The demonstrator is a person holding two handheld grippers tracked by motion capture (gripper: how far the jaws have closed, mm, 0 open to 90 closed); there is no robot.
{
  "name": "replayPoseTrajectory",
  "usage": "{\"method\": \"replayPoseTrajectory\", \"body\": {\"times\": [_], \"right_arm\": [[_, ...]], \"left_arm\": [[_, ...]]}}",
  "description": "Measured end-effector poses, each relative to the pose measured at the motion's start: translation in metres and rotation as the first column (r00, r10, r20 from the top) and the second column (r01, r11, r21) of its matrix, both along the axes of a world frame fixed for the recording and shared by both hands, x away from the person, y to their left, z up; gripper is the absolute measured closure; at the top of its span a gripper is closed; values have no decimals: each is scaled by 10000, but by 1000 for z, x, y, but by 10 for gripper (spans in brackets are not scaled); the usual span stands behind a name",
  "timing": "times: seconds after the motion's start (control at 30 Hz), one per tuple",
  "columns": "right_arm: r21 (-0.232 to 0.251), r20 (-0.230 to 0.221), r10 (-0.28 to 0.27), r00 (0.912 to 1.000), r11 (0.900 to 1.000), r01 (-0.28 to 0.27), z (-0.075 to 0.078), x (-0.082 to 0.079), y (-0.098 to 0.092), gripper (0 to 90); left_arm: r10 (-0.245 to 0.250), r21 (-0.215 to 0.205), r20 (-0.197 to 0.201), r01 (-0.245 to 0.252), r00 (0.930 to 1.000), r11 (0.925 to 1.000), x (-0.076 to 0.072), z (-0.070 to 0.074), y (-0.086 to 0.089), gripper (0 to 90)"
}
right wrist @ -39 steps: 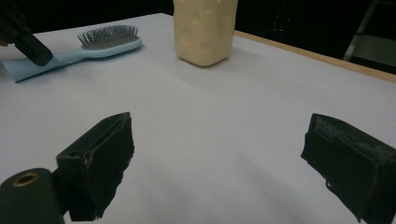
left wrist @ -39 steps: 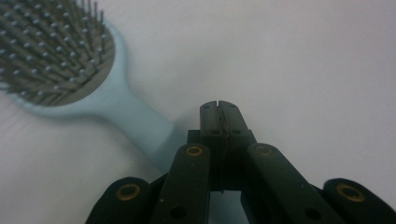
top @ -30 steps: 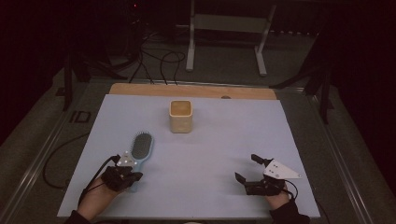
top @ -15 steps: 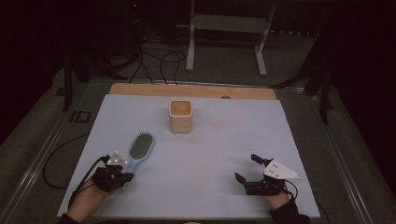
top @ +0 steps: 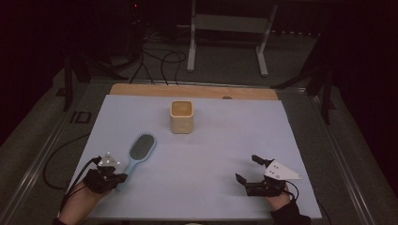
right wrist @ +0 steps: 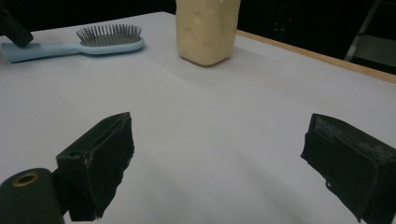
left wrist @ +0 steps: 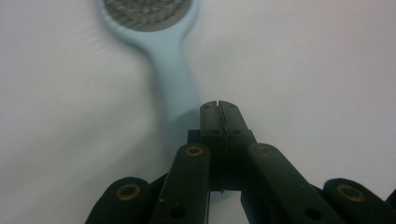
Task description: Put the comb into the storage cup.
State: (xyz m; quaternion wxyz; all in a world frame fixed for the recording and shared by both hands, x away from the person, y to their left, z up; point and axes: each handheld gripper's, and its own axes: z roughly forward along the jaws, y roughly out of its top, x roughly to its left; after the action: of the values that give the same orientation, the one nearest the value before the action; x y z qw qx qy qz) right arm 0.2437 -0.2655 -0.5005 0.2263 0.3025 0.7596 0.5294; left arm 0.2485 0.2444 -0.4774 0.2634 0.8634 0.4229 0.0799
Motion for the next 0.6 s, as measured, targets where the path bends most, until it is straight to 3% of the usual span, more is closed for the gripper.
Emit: {"method": "replayPoseTrajectory", "body": {"times": [0.07, 0.27, 0.6], "right_arm": [[-9, 2, -13, 10000, 10000, 13, 0, 0, 0, 83], [17, 14, -15, 10000, 10000, 15, 0, 0, -1, 83], [26, -6, 4, 10000, 10000, -4, 0, 0, 0, 83]], "left_arm": [[-62, 164, -67, 63, 10000, 9998, 1, -2, -3, 900], [11, 151, -222, -8, 9998, 9999, 4, -6, -2, 900], [562, 411, -234, -552, 9981, 9976, 6, -10, 13, 900]]}}
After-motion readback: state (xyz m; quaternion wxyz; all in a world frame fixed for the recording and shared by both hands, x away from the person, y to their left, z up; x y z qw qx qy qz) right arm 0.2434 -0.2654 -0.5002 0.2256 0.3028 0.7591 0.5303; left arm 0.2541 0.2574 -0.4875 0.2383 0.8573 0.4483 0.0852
